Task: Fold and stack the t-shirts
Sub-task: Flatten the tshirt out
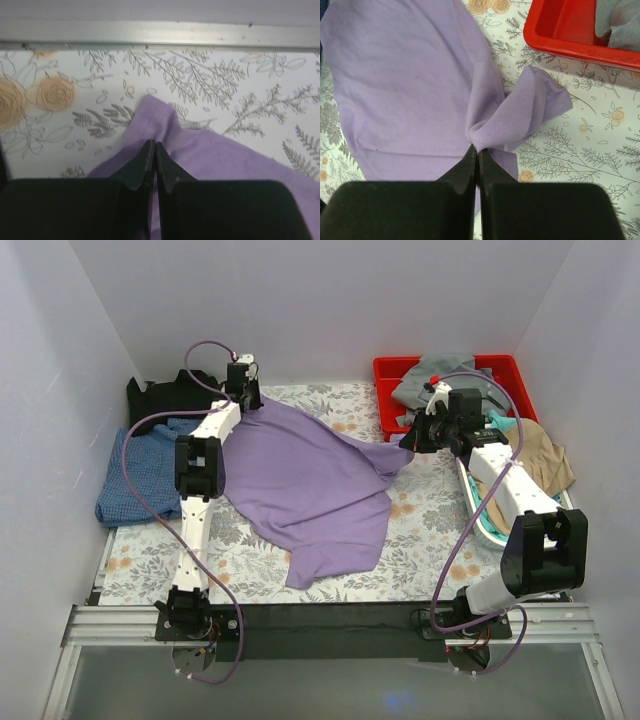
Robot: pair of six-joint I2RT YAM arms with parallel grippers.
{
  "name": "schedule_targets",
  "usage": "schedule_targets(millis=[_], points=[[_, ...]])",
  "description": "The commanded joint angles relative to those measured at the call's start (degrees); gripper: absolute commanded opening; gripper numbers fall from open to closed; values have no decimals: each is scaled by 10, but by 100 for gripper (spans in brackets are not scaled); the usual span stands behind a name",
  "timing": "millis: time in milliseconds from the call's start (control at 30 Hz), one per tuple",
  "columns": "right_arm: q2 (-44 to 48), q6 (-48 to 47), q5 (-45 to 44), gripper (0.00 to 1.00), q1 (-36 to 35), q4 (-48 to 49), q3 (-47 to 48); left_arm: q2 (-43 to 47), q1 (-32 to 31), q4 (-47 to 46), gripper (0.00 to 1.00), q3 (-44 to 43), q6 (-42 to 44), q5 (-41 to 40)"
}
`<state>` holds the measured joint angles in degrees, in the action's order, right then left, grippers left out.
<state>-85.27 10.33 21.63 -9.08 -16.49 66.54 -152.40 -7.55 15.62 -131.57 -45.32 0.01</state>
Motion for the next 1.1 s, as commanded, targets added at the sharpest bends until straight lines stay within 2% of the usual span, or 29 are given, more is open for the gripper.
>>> schedule_targets(millis=[0, 367, 500, 633, 833, 1067], points=[[12, 0, 13, 1, -2, 19, 8, 72, -4, 53, 0, 52, -20, 36], [48, -6, -14, 1, -1, 10, 23, 341, -4, 33, 0, 213, -47, 11], [61, -9, 4, 1, -2, -10, 52, 402, -4, 18, 0, 272, -40, -14], [70, 2, 60, 1, -8, -29, 54, 416, -3, 17, 0, 311, -32, -35], [121, 16, 100, 1, -42, -36, -25, 383, 20, -8, 0, 363, -46, -47], [186, 74, 127, 1, -95, -34, -120, 331, 65, -12, 0, 373, -73, -32]])
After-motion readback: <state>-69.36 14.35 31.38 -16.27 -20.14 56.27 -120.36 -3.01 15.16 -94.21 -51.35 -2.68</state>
